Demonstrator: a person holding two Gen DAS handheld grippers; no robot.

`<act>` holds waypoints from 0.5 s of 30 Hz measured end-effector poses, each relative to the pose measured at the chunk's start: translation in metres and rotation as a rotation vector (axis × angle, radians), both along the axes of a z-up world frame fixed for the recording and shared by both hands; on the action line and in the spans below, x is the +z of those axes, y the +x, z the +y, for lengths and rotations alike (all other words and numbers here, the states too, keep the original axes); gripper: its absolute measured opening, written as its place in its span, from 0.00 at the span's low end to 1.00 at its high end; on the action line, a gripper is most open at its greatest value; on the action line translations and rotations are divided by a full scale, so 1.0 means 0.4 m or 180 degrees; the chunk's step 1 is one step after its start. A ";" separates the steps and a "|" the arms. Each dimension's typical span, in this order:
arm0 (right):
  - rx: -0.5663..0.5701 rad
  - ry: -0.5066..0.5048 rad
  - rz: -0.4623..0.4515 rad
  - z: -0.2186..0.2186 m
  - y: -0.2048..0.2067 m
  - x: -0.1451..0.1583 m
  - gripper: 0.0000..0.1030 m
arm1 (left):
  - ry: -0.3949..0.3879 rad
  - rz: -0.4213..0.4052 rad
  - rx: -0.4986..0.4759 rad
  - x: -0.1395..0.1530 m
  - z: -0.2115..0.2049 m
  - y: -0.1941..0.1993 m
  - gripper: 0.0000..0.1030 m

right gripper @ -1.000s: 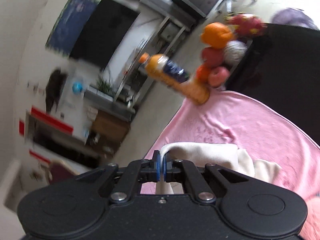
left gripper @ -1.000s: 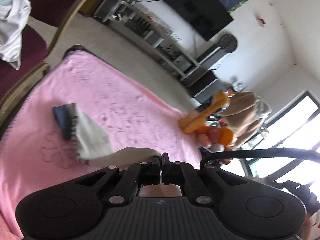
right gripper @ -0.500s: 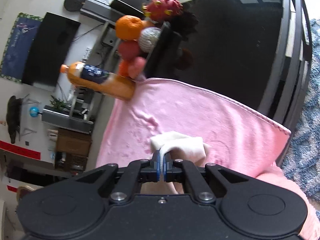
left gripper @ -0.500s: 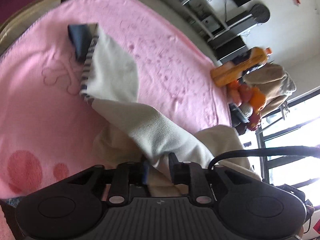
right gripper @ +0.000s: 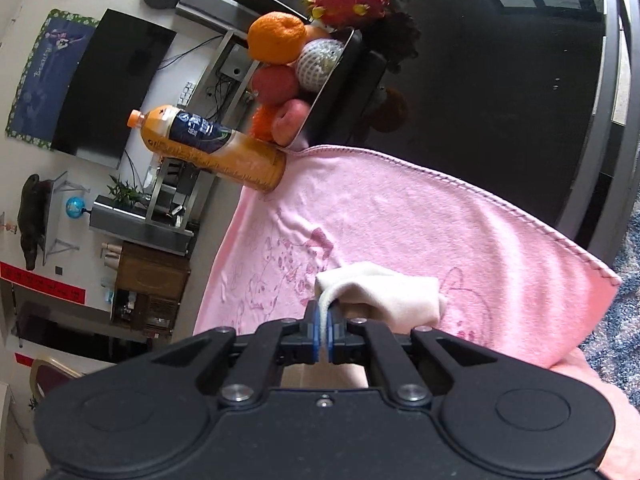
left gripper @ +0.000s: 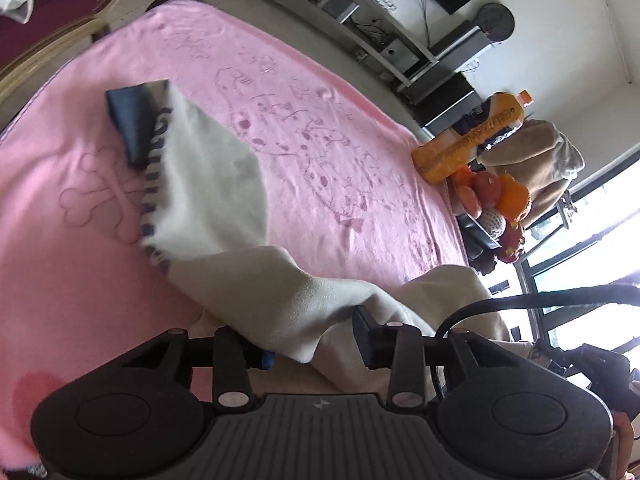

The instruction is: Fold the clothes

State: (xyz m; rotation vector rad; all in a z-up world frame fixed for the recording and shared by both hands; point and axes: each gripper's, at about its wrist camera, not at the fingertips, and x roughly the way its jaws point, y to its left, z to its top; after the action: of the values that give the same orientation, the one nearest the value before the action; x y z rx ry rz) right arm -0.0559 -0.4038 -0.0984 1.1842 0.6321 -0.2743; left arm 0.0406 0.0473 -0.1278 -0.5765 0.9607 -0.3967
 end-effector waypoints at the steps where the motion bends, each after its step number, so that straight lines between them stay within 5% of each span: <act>1: 0.0011 -0.0004 0.0003 0.001 0.005 0.000 0.04 | -0.0037 0.0017 -0.0006 -0.001 0.003 0.003 0.19; 7: 0.0022 0.0087 0.0009 -0.007 0.001 -0.002 0.06 | -0.0277 -0.0006 -0.0138 0.037 0.036 -0.025 0.03; 12: 0.0039 0.0172 0.0011 -0.017 -0.008 -0.010 0.07 | -0.0432 -0.0178 -0.0134 0.081 0.052 -0.047 0.01; 15: 0.0046 0.0179 0.0027 -0.017 -0.004 -0.016 0.07 | -0.0323 -0.0150 -0.0119 0.074 0.037 -0.036 0.01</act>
State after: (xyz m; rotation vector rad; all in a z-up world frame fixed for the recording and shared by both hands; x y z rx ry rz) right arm -0.0575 -0.4105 -0.1048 1.2326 0.6592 -0.2509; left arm 0.0261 0.0622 -0.0981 -0.6394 0.9109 -0.4928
